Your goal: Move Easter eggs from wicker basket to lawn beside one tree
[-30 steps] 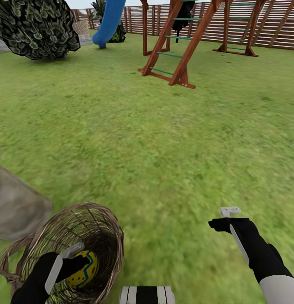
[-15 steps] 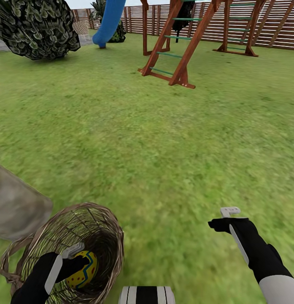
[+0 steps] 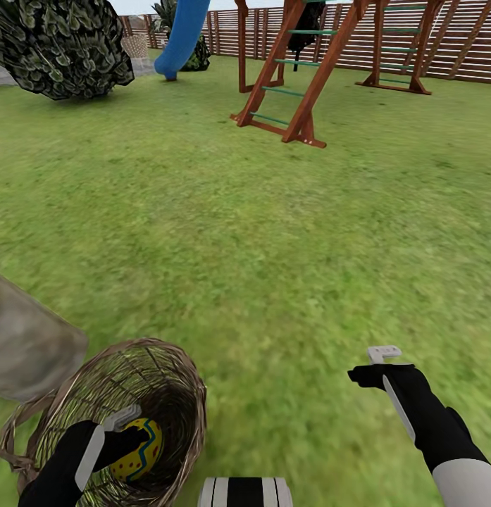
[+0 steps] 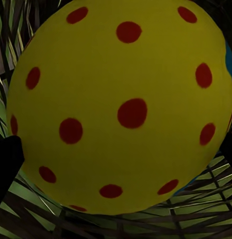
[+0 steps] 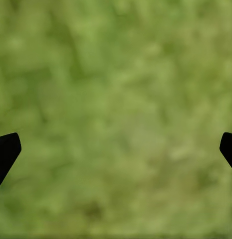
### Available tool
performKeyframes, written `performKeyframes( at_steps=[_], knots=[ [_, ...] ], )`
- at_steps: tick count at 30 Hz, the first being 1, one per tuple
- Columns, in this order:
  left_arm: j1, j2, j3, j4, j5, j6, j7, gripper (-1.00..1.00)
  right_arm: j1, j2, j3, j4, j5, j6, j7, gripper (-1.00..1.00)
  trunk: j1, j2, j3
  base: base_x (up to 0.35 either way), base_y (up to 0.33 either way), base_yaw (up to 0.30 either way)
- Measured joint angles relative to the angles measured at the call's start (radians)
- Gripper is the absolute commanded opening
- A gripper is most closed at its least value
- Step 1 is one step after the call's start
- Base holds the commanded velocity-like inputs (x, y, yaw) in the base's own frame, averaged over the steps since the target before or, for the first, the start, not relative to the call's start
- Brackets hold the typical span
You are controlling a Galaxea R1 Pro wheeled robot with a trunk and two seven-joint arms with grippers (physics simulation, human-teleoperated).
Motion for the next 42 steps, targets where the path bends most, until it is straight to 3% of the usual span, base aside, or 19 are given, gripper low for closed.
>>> performKeyframes(
  at_steps=[4,9,17,20,32,42],
  knots=[
    [0.0,-0.001,-0.001,0.0,-0.004,0.0,0.0,-1.0,0.0,-0.001,0.001,0.0,0.001,0.0,0.0,1.0,0.0,0.0,0.0,0.0,0.0,0.0],
    [0.0,-0.018,-0.002,-0.01,-0.046,0.0,0.001,-1.0,0.0,0.001,0.001,0.002,0.003,-0.001,-0.001,1.0,0.0,0.0,0.0,0.0,0.0,0.0],
    [0.0,-0.02,-0.003,-0.011,-0.05,0.0,0.001,-1.0,0.0,0.003,0.002,0.002,0.001,0.0,-0.005,1.0,0.0,0.0,0.0,0.0,0.0,0.0],
    [0.001,-0.02,-0.004,0.006,-0.034,0.0,0.001,-1.0,0.0,0.004,0.003,0.002,0.002,0.0,-0.005,1.0,-0.001,0.001,0.011,0.0,0.0,0.0],
    [0.001,-0.021,-0.005,0.007,-0.034,0.0,0.003,-1.0,0.0,0.008,0.005,0.003,0.002,0.001,-0.005,1.0,-0.007,0.004,0.058,0.0,0.0,0.0],
    [0.001,-0.044,-0.004,0.011,-0.035,0.0,0.003,-1.0,0.0,0.016,0.008,0.047,0.003,0.002,-0.007,1.0,-0.011,0.006,0.096,-0.038,0.0,0.0]
  ],
)
